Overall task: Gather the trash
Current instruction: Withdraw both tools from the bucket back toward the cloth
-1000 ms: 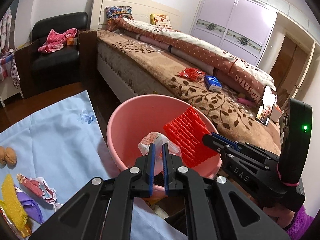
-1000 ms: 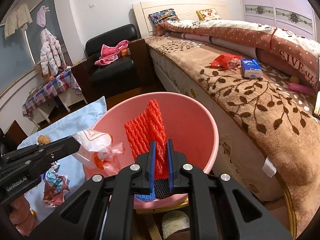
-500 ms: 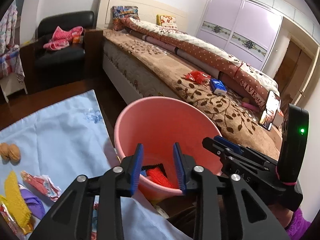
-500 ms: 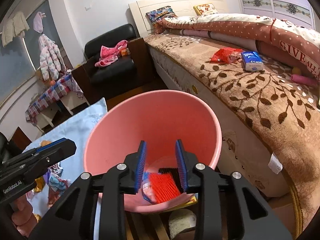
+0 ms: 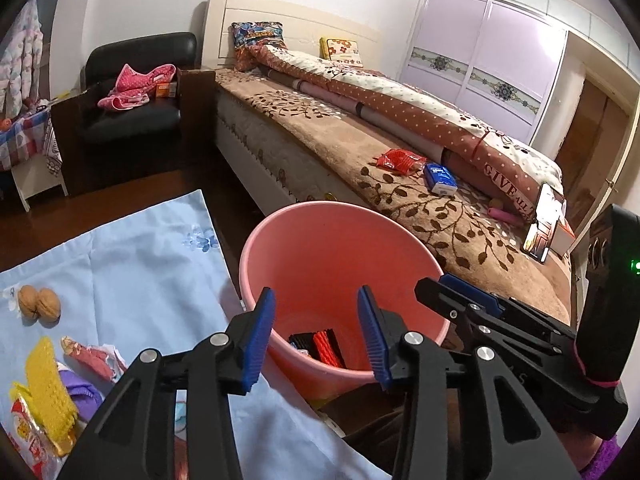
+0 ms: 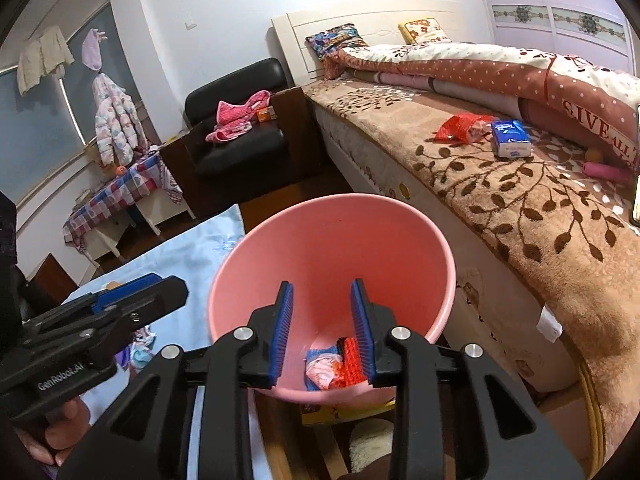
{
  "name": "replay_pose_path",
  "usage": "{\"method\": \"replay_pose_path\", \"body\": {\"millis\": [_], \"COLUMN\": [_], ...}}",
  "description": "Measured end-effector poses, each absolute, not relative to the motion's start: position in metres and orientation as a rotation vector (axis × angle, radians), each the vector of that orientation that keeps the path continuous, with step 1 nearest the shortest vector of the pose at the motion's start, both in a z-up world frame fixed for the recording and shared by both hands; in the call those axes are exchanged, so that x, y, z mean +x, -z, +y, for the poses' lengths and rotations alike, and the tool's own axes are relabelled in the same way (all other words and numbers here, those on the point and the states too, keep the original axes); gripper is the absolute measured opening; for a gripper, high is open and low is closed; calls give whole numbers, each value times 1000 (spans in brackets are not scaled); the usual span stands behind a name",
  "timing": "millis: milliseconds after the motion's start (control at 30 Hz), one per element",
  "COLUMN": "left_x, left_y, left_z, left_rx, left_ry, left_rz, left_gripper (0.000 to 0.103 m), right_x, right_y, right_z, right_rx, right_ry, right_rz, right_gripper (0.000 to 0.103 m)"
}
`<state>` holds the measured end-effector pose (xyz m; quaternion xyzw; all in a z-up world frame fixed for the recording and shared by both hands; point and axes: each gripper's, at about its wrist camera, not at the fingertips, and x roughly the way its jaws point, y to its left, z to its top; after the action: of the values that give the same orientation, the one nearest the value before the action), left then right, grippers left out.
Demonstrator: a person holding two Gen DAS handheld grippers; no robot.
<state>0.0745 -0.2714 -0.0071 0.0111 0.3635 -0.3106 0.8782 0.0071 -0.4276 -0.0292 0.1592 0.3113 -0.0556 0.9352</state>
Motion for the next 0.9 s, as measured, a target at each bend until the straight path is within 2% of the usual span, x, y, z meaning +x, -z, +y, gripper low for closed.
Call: {"method": "replay_pose_path", "body": {"millis": [67, 167, 900], "left_x": [68, 60, 49], "left_y": [7, 9, -18], "left_z": [-269, -265, -189], "left_rx": [26, 34, -17], "left_ry": [642, 626, 533], "left_rz": [747, 749, 708], "left_gripper": [42, 42, 44], "right_x": [3, -5, -20], "right_y": [26, 23, 7], "right_z": [-423, -414, -375], "right_rx": [316, 287, 292], "right_ry": [103, 92, 32], "right_rz": [629, 620, 614], "right_gripper": [32, 42, 43]}}
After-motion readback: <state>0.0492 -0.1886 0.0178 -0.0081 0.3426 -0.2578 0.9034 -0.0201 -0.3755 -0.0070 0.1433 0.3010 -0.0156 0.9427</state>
